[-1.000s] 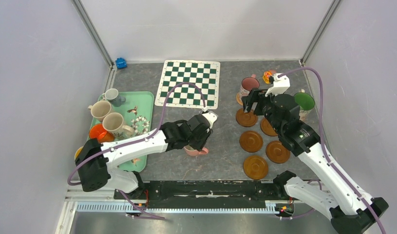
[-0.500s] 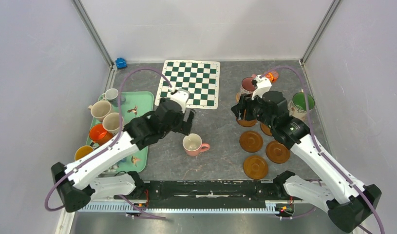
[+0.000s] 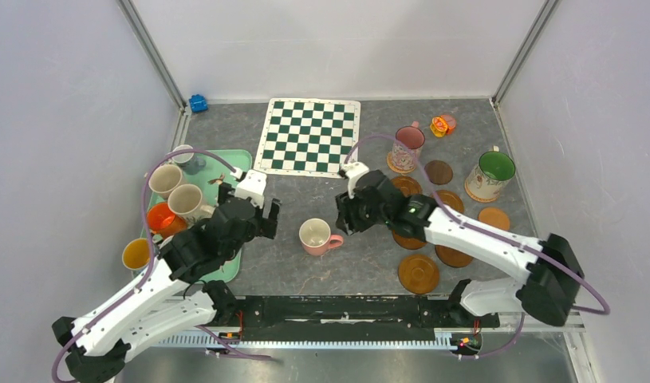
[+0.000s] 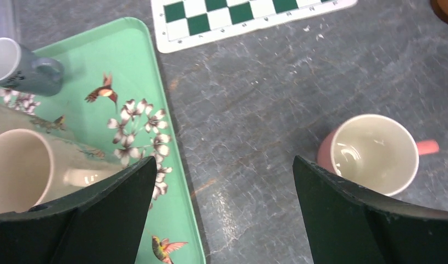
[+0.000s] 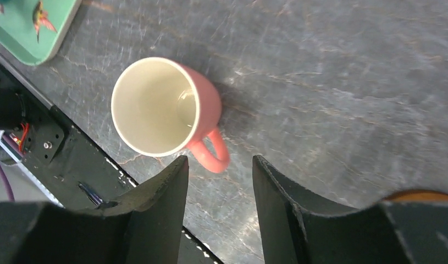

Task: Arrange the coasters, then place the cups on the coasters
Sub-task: Place the cup at the center of the board, then pick up the cup at the center of the board, then place the cup on the coaster, then pick up the cup from the tray, then place the cup at the center of the board.

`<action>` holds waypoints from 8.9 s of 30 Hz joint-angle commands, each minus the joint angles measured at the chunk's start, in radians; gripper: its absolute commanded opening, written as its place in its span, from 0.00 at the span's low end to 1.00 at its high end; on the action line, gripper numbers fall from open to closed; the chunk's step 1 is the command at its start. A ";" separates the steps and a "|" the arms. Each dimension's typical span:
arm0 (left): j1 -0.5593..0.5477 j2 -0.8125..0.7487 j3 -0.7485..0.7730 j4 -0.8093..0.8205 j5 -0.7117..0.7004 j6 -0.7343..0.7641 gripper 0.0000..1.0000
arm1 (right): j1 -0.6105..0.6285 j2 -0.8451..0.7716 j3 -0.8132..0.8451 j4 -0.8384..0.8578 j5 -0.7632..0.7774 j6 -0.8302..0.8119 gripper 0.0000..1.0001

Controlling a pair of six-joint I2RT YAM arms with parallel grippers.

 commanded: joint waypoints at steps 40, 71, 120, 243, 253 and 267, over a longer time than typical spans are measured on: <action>0.001 -0.094 -0.019 0.032 -0.120 0.015 1.00 | 0.110 0.298 0.288 -0.119 0.232 -0.023 0.00; 0.000 -0.091 -0.020 0.042 -0.067 0.019 1.00 | -0.840 -0.084 0.185 -0.220 0.113 -0.131 0.00; 0.000 -0.096 -0.019 0.038 -0.095 0.015 1.00 | -1.034 0.417 0.452 -0.120 0.056 -0.032 0.00; 0.750 0.341 0.300 -0.147 0.241 -0.095 0.02 | -0.416 -0.394 -0.198 0.029 -0.156 -0.013 0.58; 0.313 0.377 0.288 -0.097 0.202 -0.037 0.02 | -0.417 -0.404 -0.201 -0.001 -0.081 0.004 0.58; -0.094 0.542 0.256 0.105 0.200 0.006 0.02 | -0.417 -0.429 -0.208 -0.027 0.008 0.019 0.58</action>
